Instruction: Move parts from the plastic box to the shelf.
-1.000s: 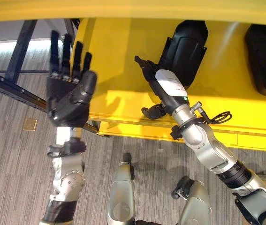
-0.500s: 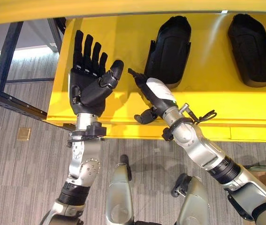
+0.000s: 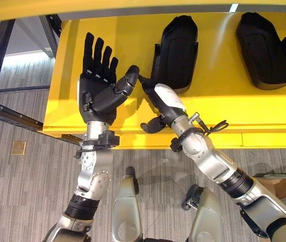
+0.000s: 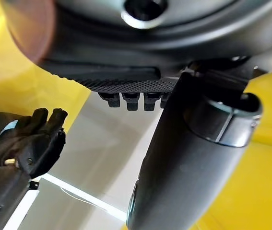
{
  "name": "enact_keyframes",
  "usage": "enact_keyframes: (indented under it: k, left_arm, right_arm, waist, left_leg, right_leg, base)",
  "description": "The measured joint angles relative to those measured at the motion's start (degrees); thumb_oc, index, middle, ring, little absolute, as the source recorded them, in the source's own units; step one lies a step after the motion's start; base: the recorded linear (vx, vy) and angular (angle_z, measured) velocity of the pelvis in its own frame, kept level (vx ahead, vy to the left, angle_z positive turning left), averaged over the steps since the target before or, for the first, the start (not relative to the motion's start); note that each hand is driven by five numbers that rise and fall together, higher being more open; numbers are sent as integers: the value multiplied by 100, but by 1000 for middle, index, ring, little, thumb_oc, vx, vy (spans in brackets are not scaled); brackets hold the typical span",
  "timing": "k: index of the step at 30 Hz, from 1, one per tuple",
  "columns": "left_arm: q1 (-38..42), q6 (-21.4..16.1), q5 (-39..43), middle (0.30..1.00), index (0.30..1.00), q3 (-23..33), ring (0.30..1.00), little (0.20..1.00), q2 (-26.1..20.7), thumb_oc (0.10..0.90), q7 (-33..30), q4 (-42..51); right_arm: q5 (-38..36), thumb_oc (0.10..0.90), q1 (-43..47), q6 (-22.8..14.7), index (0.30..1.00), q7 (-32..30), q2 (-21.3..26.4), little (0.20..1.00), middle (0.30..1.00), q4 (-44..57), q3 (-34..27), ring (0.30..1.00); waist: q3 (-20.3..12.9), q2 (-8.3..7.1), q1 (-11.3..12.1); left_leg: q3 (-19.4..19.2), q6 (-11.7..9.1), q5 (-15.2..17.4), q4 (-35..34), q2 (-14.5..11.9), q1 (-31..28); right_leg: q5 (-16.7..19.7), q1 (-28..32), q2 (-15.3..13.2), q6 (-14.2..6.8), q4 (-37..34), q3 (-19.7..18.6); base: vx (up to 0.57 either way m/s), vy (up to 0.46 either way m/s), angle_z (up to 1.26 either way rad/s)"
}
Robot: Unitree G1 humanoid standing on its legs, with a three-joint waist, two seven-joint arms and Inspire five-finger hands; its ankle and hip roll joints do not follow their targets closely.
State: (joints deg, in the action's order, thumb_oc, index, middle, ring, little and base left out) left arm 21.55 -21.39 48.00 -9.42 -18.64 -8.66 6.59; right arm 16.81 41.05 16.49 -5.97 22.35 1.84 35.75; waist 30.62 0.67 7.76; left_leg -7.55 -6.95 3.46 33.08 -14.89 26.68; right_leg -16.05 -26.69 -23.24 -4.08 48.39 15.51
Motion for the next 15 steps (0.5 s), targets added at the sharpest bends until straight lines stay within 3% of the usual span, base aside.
enact_keyframes:
  k: [15]
  left_arm:
    - [56,-146,-2,1000,1000,-13,1000,1000,189,900,-105,-168]
  right_arm:
    - [120,900,0,5,1000,18,-9,1000,1000,-7,-4,1000]
  waist:
    - [4,-13,-94]
  left_leg:
    - [-5,0,30,79,-10,50]
  right_leg:
    - [-13,-69,42,22,41,-56]
  base:
    - [0,0,0]
